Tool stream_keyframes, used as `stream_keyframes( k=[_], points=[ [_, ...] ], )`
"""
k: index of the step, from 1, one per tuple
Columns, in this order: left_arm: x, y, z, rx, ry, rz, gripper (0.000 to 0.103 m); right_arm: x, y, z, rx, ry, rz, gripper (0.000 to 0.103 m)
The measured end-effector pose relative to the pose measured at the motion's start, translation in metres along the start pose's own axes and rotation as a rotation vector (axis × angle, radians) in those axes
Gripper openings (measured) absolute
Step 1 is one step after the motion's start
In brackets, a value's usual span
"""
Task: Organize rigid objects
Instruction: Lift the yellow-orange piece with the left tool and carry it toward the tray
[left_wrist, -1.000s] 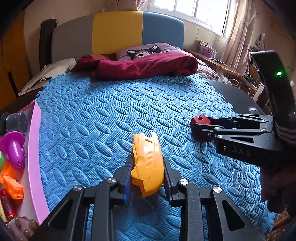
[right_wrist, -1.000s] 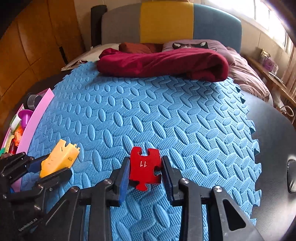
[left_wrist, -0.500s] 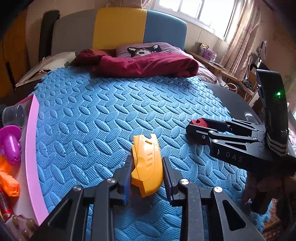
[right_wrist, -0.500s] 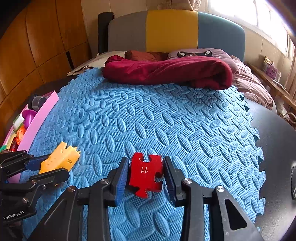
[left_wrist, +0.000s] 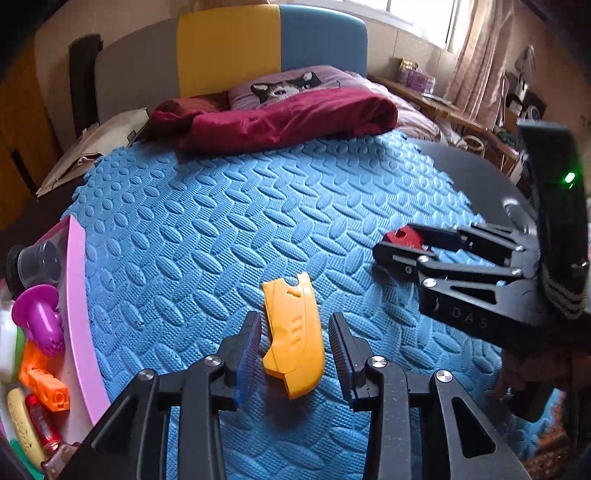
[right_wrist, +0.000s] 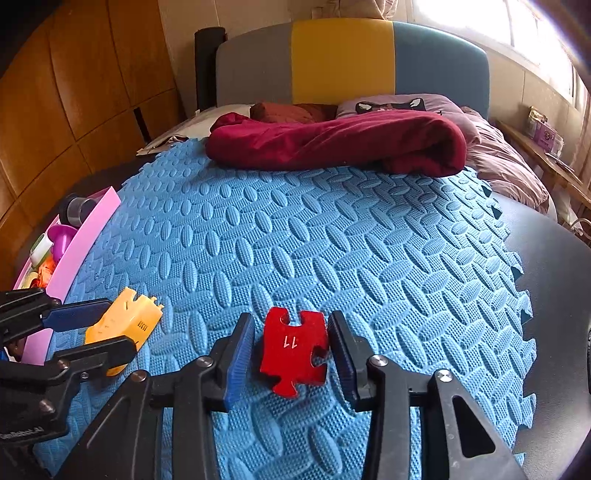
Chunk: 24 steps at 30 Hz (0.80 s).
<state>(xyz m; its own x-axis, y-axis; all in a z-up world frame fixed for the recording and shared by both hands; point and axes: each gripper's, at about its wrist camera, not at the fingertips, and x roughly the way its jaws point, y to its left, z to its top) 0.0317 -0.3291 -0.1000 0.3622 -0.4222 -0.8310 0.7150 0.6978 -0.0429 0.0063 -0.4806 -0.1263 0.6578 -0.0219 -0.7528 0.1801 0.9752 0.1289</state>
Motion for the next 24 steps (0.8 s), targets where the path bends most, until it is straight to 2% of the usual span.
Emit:
stream_keyframes(
  k=[1,3,5,17,24],
  points=[
    [0.003,-0.001,-0.002,0.010,0.006,0.014,0.030,0.000,0.000,0.000,0.000,0.000,0.000,0.042],
    [0.003,-0.005,-0.007,0.037,-0.025,0.044,0.030,0.000,0.002,0.000,-0.011,0.003,-0.028,0.039],
    [0.000,-0.005,-0.009,0.022,-0.032,0.057,0.030,0.001,0.005,0.001,-0.024,0.005,-0.046,0.038],
    [-0.071,0.008,-0.014,-0.041,-0.172,0.051,0.029,0.002,0.006,0.001,-0.029,0.005,-0.034,0.043],
    [-0.099,0.019,-0.017,-0.068,-0.216,0.060,0.030,0.002,0.006,0.000,-0.029,0.005,-0.034,0.043]
  ],
)
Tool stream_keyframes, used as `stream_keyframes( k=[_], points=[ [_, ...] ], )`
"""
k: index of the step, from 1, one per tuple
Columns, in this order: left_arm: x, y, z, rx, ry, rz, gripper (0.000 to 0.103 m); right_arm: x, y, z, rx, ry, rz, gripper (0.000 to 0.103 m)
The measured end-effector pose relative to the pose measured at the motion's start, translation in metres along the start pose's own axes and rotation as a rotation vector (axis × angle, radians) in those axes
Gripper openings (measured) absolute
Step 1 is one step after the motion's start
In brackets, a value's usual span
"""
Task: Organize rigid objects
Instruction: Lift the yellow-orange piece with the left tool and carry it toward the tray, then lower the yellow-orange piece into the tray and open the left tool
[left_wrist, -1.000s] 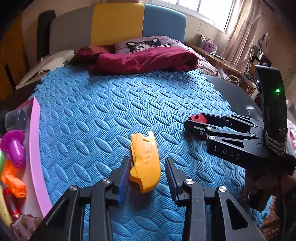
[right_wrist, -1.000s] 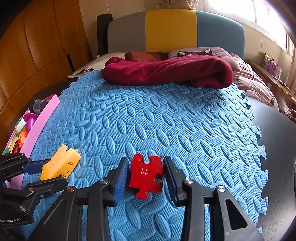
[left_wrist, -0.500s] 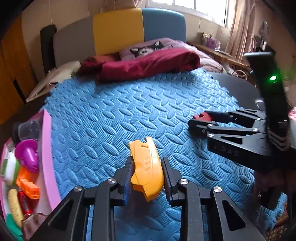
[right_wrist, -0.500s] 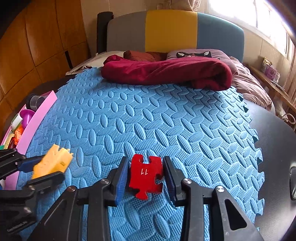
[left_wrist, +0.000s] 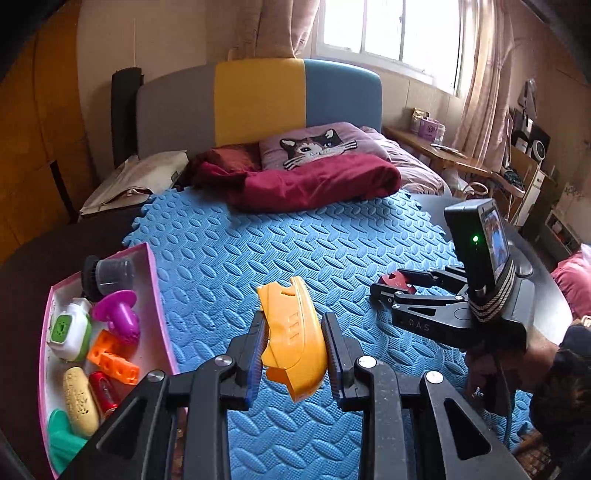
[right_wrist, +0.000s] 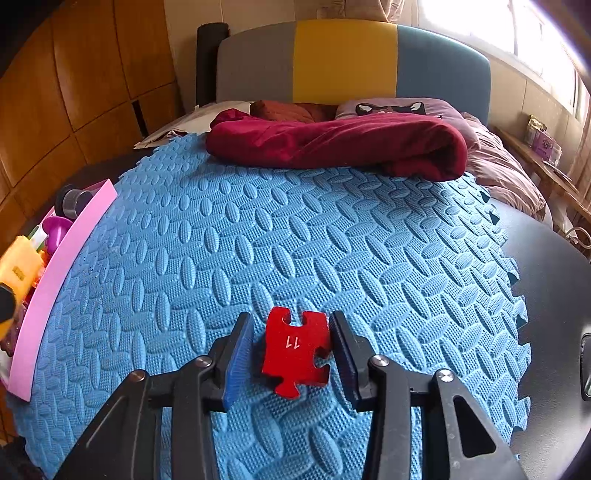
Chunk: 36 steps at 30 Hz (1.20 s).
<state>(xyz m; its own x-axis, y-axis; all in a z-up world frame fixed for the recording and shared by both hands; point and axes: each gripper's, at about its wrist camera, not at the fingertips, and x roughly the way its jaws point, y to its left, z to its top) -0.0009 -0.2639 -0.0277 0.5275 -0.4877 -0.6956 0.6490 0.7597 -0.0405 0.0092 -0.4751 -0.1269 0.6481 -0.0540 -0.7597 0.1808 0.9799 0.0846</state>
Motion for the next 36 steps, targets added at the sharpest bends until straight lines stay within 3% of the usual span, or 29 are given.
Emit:
stream_keyframes(
  k=[11,36],
  points=[
    [-0.031,0.031,-0.002,-0.062,-0.047,0.034,0.030,0.001,0.002,0.000,-0.014,0.000,-0.017,0.043],
    [-0.058,0.129,-0.037,-0.221,-0.036,0.185,0.030,0.001,0.003,0.000,-0.020,0.000,-0.022,0.043]
  ],
)
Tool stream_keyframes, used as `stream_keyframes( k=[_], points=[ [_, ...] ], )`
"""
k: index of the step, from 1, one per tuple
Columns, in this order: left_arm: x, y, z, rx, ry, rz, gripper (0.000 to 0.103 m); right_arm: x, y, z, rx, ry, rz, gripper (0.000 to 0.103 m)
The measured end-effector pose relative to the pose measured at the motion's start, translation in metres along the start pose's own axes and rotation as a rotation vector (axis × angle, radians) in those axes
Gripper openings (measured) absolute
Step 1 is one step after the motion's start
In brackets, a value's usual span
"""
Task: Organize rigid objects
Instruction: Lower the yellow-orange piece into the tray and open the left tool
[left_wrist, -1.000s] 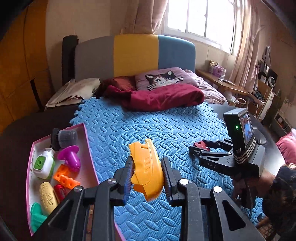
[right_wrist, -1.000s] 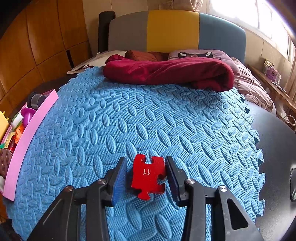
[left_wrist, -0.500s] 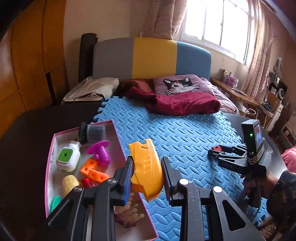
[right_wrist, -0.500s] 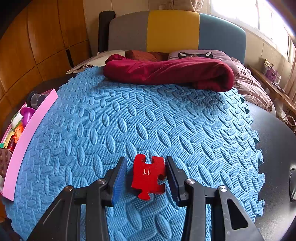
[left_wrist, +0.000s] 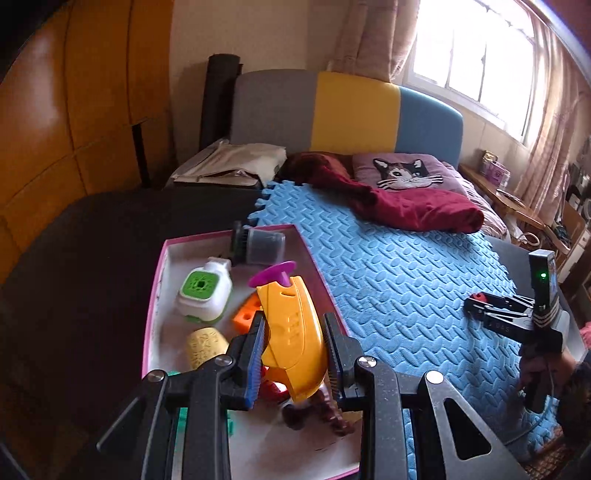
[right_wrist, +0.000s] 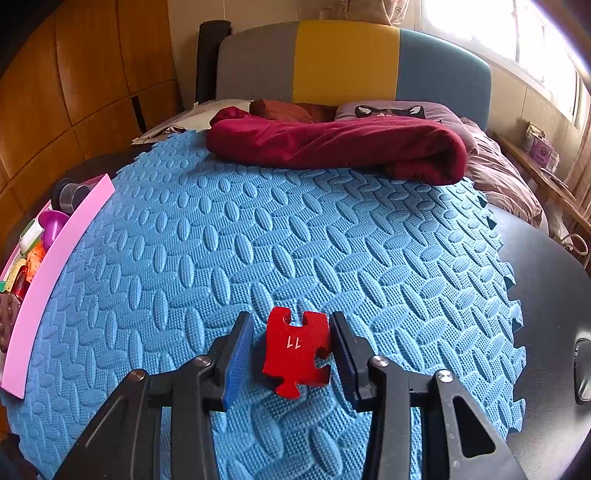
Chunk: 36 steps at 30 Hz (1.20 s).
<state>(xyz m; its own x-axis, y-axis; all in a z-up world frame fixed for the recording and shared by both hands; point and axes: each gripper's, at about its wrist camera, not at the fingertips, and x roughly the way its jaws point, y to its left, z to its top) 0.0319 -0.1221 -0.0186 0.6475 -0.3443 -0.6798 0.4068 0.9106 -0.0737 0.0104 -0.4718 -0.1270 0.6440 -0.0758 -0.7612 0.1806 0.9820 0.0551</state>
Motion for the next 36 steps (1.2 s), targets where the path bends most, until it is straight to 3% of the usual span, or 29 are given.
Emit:
stream_keyframes(
  k=[10,14,24,36],
  points=[
    [-0.013,0.071,-0.019,-0.108,0.021,0.082,0.030,0.000,-0.001,0.000,0.003,0.000,0.003,0.043],
    [-0.017,0.087,-0.031,-0.155,0.047,0.077,0.030,0.000,0.000,0.000,0.002,0.000,0.002,0.043],
    [-0.008,0.051,-0.046,-0.104,0.099,-0.067,0.030,0.000,0.000,0.000,0.001,0.000,0.000,0.043],
    [0.023,0.025,-0.064,-0.033,0.185,-0.085,0.030,0.000,0.001,0.000,-0.006,0.000,-0.007,0.043]
  ],
)
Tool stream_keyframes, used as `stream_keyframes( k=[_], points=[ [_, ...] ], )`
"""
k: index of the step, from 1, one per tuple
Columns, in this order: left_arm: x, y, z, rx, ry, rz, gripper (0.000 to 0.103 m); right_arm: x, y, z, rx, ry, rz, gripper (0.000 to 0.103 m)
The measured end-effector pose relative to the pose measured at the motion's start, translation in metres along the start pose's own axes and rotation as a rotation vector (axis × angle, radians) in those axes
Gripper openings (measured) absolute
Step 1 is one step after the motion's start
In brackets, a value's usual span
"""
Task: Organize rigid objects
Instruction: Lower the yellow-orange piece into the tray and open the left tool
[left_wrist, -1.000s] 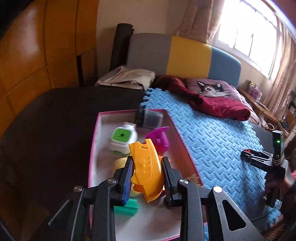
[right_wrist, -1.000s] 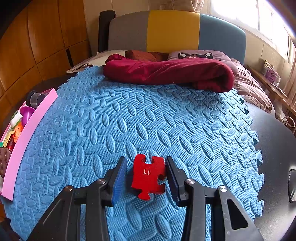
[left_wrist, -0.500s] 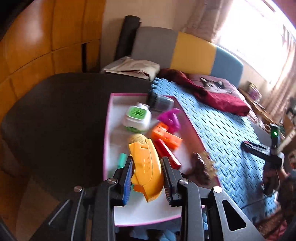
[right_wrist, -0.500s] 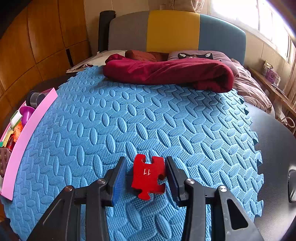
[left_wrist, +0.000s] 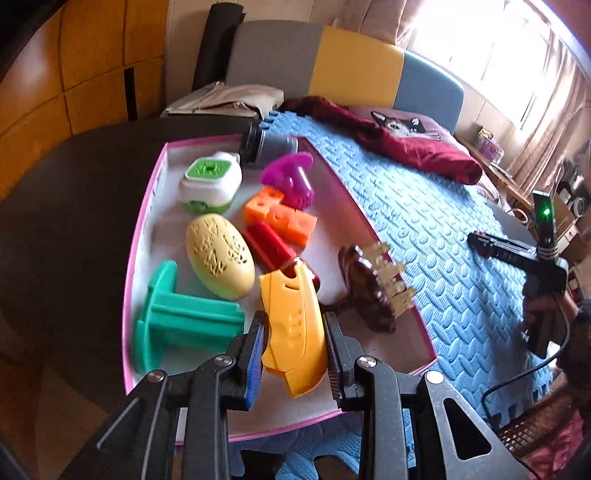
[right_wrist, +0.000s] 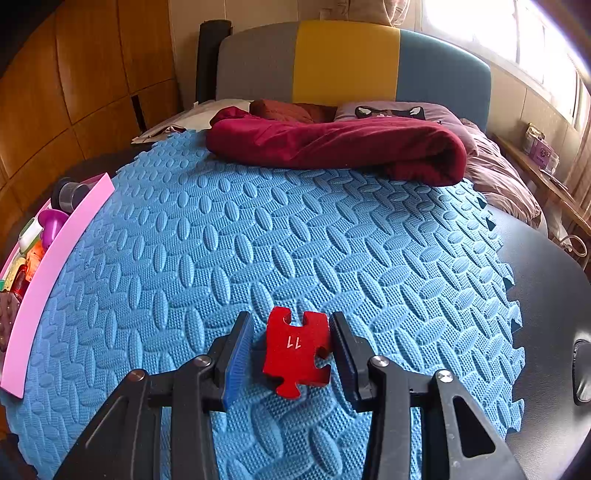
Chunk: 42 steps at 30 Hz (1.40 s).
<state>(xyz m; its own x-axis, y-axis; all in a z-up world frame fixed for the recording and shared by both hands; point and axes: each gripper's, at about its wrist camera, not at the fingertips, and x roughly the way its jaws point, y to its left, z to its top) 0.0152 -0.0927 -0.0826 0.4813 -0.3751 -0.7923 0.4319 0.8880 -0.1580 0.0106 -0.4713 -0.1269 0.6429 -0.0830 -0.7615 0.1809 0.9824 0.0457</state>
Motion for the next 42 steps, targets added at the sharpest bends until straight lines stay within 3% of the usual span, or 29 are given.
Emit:
stream_keyframes(
  k=[11,15,19,28,33,42],
  points=[
    [0.014,0.003,-0.010,0.013,0.034,0.011,0.029,0.000,0.000,0.000,-0.003,0.000,-0.003,0.043],
    [0.014,0.001,-0.013,0.061,0.001,0.049,0.030,0.000,0.000,0.000,-0.005,-0.001,-0.006,0.043],
    [0.012,0.006,-0.012,0.048,0.015,0.013,0.030,0.000,0.001,0.000,-0.005,-0.001,-0.006,0.043],
    [0.000,0.004,-0.009,0.045,-0.017,0.027,0.030,0.000,0.001,0.000,-0.006,-0.001,-0.007,0.043],
    [-0.005,0.000,-0.006,0.068,-0.035,0.082,0.030,0.000,0.002,0.000,-0.009,0.000,-0.015,0.042],
    [-0.017,0.001,0.000,0.062,-0.067,0.109,0.030,-0.001,0.002,0.000,0.010,0.000,-0.025,0.042]
  ],
)
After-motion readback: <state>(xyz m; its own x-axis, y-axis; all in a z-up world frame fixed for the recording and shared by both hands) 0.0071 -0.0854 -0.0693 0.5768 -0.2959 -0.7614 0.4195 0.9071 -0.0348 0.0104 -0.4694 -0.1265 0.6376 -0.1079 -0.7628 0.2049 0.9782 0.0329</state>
